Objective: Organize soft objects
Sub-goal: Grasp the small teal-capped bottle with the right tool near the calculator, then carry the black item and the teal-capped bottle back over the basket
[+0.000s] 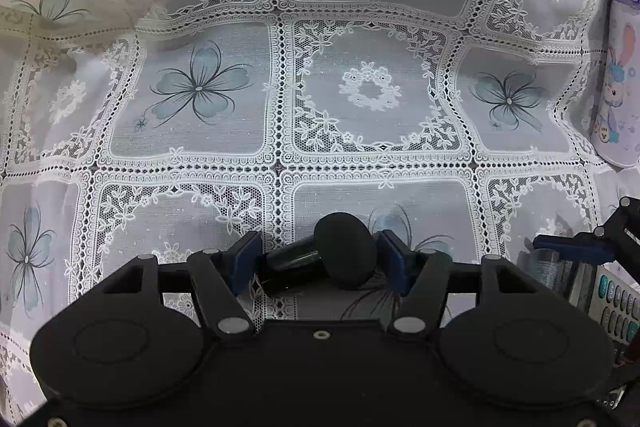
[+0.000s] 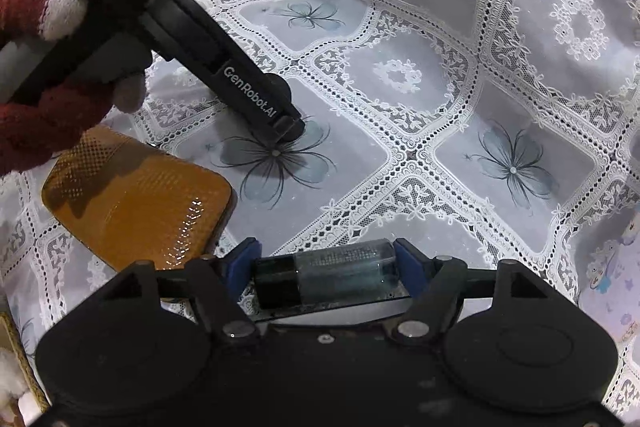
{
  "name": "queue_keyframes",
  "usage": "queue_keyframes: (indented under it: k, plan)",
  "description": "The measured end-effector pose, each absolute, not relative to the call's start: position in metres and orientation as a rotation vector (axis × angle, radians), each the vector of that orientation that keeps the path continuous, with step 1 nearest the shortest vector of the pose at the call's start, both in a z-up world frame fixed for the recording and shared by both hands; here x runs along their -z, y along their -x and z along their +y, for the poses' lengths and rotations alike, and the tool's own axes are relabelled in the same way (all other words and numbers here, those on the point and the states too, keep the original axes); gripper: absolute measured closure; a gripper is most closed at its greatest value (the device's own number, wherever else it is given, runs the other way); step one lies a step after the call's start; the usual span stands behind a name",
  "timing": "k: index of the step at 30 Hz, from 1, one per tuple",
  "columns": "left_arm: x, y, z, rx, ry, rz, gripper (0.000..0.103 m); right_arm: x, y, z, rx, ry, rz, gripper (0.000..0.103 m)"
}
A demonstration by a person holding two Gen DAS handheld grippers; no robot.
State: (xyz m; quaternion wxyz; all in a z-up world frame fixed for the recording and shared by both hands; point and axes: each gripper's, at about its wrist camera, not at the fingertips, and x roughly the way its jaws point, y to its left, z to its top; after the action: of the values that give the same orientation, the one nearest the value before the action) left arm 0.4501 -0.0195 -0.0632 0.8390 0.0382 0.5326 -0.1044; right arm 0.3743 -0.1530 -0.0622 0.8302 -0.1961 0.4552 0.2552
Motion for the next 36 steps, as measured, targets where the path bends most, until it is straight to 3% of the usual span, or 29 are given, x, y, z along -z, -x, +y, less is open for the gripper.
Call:
queue_keyframes:
  k: [8,18,36]
  plan:
    - [0.062,-0.445,-0.016,0.199,-0.057,1.098,0.048,0.061,-0.37,-0.155,-0.5,0.392,0.934,0.031]
    - [0.05,-0.454,-0.021,0.214,0.021,1.096,0.048,0.038,-0.374,-0.199,-0.268,0.168,0.819,0.031]
    - [0.006,-0.416,-0.179,0.457,-0.097,1.014,0.048,0.012,-0.273,-0.303,0.222,-0.029,0.722,0.031]
